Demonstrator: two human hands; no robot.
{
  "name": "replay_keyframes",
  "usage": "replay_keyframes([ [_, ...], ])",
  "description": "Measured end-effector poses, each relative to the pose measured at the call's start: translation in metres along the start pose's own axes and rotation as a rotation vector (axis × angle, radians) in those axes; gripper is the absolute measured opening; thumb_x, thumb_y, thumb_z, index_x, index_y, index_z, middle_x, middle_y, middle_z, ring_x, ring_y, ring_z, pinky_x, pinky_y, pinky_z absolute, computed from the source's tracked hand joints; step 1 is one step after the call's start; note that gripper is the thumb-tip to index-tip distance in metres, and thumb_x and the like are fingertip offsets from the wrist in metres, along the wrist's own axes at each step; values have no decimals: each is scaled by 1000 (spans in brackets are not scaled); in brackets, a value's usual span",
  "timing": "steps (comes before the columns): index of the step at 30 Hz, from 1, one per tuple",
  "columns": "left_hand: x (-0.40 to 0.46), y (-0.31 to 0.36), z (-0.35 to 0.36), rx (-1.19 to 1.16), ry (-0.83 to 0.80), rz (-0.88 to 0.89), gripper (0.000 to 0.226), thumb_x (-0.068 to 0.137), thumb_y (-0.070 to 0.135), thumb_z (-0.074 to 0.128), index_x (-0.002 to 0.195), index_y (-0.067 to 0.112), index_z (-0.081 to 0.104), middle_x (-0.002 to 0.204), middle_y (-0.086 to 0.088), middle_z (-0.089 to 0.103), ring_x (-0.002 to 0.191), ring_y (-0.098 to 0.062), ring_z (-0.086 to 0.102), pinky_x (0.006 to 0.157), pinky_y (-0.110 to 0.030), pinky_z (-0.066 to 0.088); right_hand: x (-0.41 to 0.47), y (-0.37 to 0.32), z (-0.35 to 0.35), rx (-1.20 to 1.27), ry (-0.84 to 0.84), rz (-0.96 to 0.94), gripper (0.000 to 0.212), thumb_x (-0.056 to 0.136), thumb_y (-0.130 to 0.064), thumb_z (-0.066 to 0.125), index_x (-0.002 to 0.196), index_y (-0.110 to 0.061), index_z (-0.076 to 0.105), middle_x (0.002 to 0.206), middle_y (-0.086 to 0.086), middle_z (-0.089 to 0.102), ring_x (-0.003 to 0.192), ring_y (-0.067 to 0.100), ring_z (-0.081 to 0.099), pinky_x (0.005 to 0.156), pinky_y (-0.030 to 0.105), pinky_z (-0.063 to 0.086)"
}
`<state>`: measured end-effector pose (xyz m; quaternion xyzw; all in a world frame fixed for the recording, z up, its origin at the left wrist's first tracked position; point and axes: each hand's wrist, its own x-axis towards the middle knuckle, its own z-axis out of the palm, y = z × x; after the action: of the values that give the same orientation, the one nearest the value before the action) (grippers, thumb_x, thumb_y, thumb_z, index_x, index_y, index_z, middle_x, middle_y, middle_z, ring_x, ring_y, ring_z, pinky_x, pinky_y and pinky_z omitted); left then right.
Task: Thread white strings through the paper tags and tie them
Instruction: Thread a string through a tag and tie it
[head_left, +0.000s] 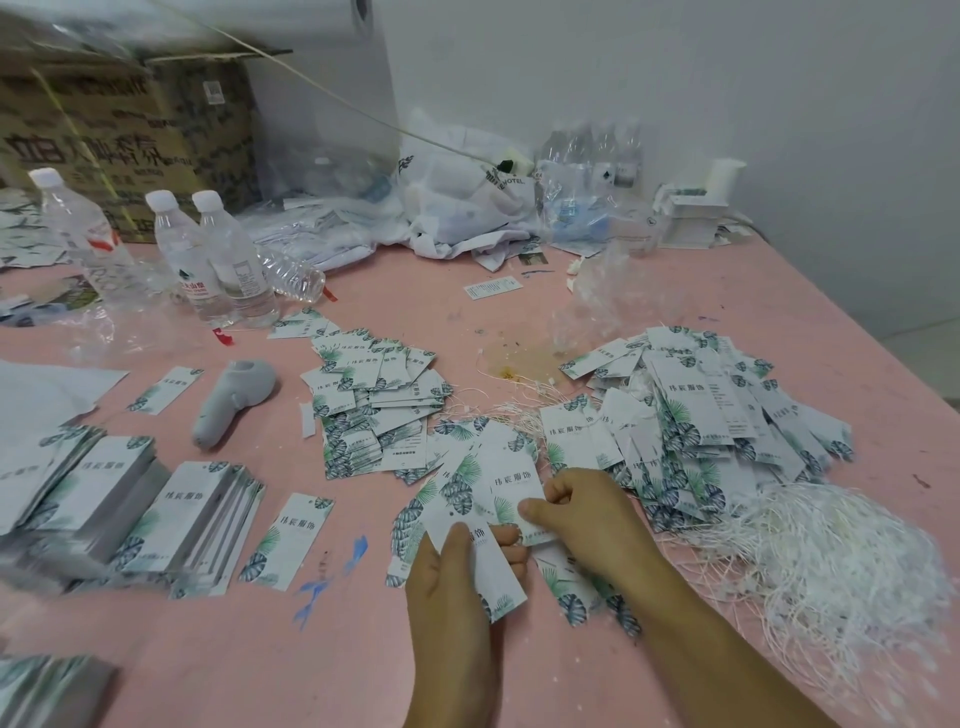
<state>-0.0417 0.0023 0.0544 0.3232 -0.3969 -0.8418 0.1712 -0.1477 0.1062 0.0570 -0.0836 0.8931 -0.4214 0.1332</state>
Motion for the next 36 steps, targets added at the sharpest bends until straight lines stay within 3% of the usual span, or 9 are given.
replay_keyframes([
  [4,1,0,1,4,2,-16,27,102,22,50,109,-2,60,88,-28,72,68,-32,68,70,-45,58,-4,0,1,-8,52,-84,23,80,-30,71,74,-15,55,61,-7,51,56,10,42,56,29,36],
  [7,2,-1,1,-9,3,-34,34,102,26,49,111,-6,60,88,-30,70,68,-32,66,63,-40,55,-11,-6,3,-32,86,-198,32,89,-26,62,68,-9,45,60,-1,39,56,12,32,55,31,29],
  [11,4,-3,-1,-13,-24,-90,47,98,36,53,100,-9,69,88,-31,69,70,-33,66,72,-44,55,-28,-4,-14,276,52,-134,34,98,-24,55,70,-4,52,57,4,44,46,10,49,44,23,35],
  [13,5,-5,-1,23,-50,-81,43,97,38,53,95,2,76,96,-28,72,81,-35,71,78,-46,56,-46,5,-24,438,-78,-40,29,97,-24,57,73,-10,67,54,5,55,42,12,51,40,22,38],
  [17,-1,-11,2,84,-87,-84,52,81,50,70,120,15,68,123,-16,68,115,-37,64,102,-59,46,-75,17,-20,496,-233,29,27,94,-26,63,71,-14,72,54,5,63,40,11,51,40,21,38],
  [22,-1,-16,-1,233,-236,13,23,91,28,63,89,11,77,92,-24,74,85,-42,72,78,-50,58,-85,11,-13,248,-187,5,41,90,-38,65,52,-22,57,41,-10,50,39,3,44,47,18,36],
  [28,-4,-12,-1,281,-305,56,36,101,14,46,87,11,78,91,-20,76,78,-35,73,68,-42,59,-90,8,-25,-192,-19,-98,41,78,-68,53,62,-31,56,60,-24,58,51,-2,49,49,16,37],
  [32,-4,-11,-4,268,-332,29,31,102,17,48,97,2,74,92,-23,75,75,-37,71,62,-39,57,-82,24,-74,-260,214,-28,19,83,-41,69,69,-34,60,63,-15,64,54,-2,58,53,19,46],
  [36,-4,-12,-3,256,-320,45,23,102,14,48,103,3,67,96,-18,76,74,-35,73,58,-35,58,-79,40,-99,-463,96,135,16,84,-25,62,70,-29,58,54,-11,64,48,4,59,58,33,53],
])
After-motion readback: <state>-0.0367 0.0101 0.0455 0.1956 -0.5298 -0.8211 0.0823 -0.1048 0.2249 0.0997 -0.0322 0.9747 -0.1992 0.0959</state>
